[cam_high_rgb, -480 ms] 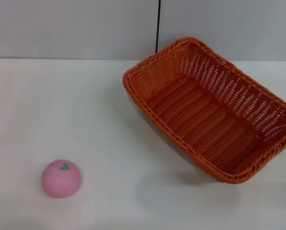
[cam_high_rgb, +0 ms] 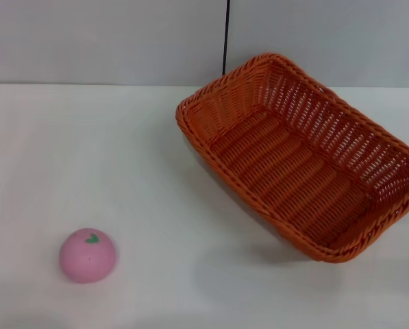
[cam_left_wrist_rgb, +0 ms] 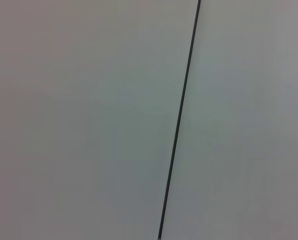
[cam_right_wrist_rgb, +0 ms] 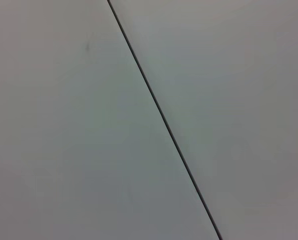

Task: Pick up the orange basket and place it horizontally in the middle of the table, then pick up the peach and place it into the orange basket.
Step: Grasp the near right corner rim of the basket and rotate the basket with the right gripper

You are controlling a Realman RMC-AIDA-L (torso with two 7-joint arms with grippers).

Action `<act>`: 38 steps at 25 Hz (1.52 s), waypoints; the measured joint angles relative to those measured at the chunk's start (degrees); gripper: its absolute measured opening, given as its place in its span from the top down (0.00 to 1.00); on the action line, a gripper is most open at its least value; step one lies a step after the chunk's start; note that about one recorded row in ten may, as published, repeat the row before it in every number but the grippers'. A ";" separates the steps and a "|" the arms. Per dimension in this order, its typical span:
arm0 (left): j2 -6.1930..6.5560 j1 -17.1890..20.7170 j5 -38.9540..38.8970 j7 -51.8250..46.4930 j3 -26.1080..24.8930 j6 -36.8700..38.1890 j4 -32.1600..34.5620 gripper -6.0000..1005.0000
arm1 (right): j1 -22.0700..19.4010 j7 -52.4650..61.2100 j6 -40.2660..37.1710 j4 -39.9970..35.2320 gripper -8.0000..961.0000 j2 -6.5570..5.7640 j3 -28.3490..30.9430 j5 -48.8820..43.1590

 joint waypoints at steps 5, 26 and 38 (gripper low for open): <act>0.00 -0.25 0.00 0.00 0.00 0.00 0.04 0.17 | 0.03 0.00 0.02 0.00 0.40 0.00 0.00 0.00; 0.01 -0.33 0.00 0.00 0.00 0.06 -0.02 0.17 | 0.34 0.00 0.28 0.00 0.42 -0.09 0.00 0.00; 0.09 -0.46 0.00 0.00 0.00 0.00 0.31 0.17 | -4.29 31.53 -0.03 -29.14 0.44 -0.38 -2.84 -17.21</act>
